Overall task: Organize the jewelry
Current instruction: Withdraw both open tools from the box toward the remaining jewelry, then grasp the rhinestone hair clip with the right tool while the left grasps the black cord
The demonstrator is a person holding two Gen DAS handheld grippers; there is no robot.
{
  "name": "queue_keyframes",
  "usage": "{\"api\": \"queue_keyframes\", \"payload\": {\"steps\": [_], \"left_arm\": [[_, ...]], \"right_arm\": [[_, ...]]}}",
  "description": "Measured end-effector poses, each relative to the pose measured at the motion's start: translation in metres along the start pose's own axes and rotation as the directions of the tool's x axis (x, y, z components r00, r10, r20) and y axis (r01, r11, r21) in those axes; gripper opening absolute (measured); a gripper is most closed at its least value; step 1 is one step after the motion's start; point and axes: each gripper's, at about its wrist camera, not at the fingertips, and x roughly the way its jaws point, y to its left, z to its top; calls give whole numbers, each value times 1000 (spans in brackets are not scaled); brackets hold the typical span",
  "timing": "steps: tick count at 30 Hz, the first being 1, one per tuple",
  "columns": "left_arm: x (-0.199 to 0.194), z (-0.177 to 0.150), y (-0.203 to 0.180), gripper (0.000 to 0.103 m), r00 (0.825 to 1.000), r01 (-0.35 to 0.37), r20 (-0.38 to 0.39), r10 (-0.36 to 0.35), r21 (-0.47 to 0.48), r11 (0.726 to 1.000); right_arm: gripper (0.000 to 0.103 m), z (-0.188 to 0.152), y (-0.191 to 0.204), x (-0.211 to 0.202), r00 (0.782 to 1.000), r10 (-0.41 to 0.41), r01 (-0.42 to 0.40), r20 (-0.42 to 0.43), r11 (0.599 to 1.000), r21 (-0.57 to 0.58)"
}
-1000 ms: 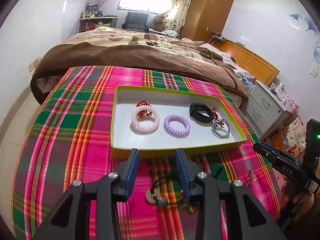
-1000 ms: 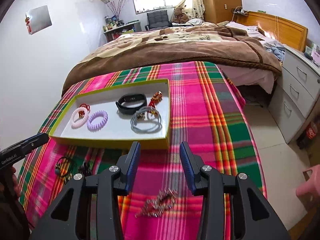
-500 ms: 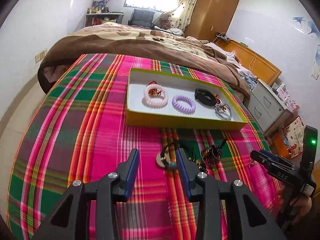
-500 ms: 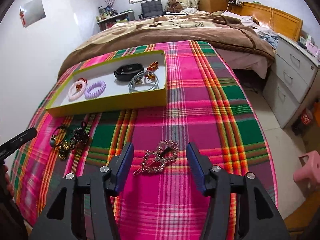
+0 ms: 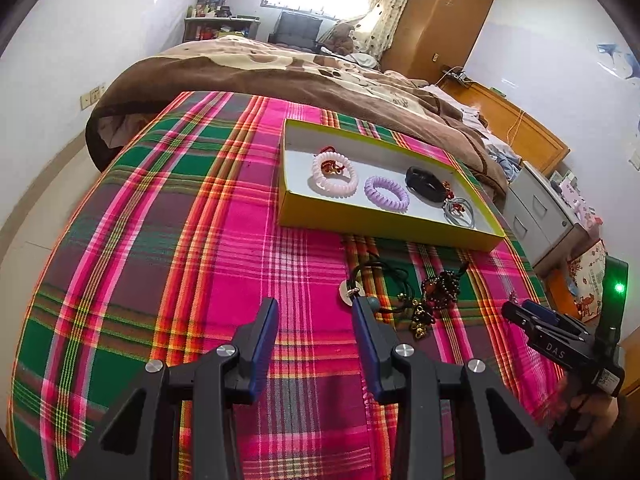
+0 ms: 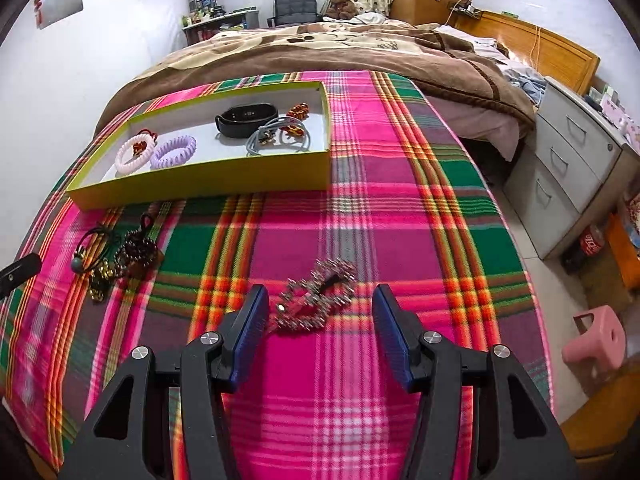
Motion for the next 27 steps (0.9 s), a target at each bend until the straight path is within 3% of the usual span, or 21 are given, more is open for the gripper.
{"api": "queue_keyframes", "payload": {"steps": [2,14,16,18,27], "left_arm": [[0,0,-1,38,1000,2,-3,-2,4,1000],[11,-3,-18,38,999,14,-37,-13,29,999],[13,-3,-19,38,999,18,-41,-16,33,999],[14,-3,-19,38,999,23,-48,-22,29,999],[25,2,-28,38,998,-9,-65,13,54,998]], "right_arm": [[50,-4,-4,-4,1000,-5,5,1,1000,-11],[49,0,-4,0,1000,9,-9,-2,998,-63],[41,-1,-4,-1,1000,16,-16,1,998,-60],[24,-2,-5,-3,1000,18,-18,6,998,-57],[21,-4,-14,-7,998,57,-57,26,998,-14]]}}
